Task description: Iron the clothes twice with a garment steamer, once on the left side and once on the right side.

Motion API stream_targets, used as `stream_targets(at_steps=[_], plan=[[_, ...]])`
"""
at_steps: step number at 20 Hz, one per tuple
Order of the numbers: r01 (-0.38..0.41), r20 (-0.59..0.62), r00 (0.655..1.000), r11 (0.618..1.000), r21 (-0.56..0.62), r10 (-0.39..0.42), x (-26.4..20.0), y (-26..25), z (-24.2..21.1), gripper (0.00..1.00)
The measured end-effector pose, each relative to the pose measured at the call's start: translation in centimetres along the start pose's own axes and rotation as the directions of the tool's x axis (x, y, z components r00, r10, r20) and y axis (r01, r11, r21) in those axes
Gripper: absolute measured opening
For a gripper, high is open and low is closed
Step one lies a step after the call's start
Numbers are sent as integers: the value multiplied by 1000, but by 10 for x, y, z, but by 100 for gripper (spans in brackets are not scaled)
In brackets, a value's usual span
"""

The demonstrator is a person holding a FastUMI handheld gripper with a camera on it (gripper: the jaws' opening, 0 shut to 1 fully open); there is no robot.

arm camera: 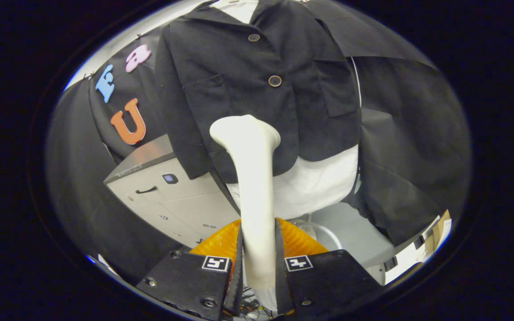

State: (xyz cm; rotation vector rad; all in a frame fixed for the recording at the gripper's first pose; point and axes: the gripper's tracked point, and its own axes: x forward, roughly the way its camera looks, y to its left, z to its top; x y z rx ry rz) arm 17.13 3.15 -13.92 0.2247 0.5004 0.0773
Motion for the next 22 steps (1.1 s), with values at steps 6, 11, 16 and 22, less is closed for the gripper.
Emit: stream_targets(at_steps=[6,11,16,22], plan=[[-16,173,985,999,33,10,-50,-7,63,32],[2,353,936,1000,27,-12,-101,-20,131,31],[19,503,863,998,53,-43,-144,-39,208,31],[28,597,799,995,92,-78,-157,-56,289,31]])
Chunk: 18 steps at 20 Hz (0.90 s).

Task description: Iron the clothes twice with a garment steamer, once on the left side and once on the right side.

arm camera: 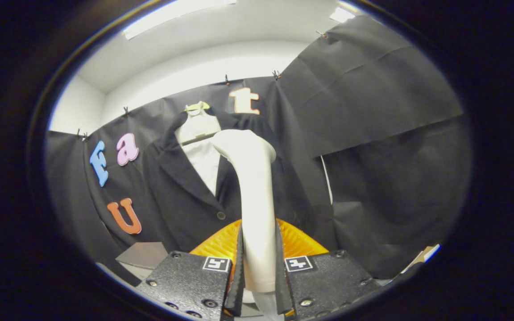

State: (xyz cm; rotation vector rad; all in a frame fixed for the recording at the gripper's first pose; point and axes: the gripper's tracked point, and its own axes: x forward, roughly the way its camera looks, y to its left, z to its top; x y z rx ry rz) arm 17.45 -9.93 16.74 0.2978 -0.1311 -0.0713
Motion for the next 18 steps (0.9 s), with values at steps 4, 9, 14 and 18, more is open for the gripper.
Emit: stream_targets(at_steps=[4,9,14,18], plan=[[0,23,1000,1000,-14,1,35,-2,26,31],[-4,41,999,1000,-15,5,78,4,52,31],[-34,-7,999,998,-60,34,111,19,40,31],[-22,-20,1000,997,-79,21,124,14,31,31]])
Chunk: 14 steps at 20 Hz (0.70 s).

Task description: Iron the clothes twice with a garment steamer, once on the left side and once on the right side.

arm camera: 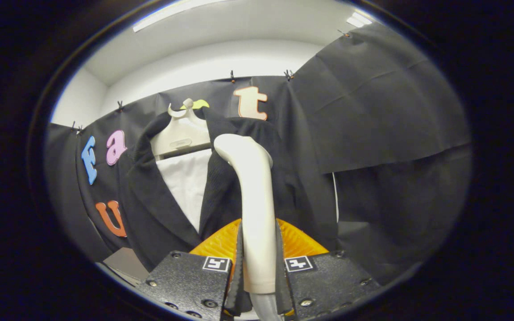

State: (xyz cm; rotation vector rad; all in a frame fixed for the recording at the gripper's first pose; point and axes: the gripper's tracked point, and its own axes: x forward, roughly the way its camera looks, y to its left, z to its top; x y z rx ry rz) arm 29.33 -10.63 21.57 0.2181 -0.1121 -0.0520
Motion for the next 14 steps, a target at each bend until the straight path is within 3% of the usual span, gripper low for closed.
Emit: stream_targets(at_steps=[6,14], plan=[[17,-66,998,999,51,-14,1,-22,-26,32],[22,-80,996,999,-25,-24,-22,-24,-52,32]])
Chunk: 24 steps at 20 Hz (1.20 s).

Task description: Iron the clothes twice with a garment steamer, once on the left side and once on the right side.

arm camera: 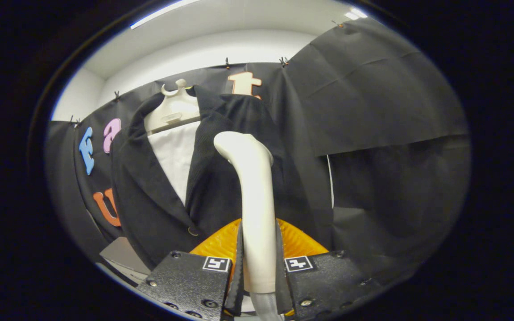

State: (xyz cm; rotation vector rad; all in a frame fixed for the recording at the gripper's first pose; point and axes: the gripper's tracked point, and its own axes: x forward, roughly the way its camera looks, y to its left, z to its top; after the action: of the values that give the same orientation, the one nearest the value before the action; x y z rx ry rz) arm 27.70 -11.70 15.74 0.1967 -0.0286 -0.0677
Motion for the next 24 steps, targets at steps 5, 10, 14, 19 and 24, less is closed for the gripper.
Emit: stream_targets(at_steps=[5,10,14,19,24], plan=[[34,-22,999,998,-60,-35,-11,3,-28,32],[61,-64,996,991,-118,-69,-18,4,-63,31],[86,-96,990,987,-137,-100,-23,1,-90,31],[115,-141,981,982,-148,-136,-30,-7,-124,32],[144,-171,971,979,-146,-168,-37,-18,-156,32]])
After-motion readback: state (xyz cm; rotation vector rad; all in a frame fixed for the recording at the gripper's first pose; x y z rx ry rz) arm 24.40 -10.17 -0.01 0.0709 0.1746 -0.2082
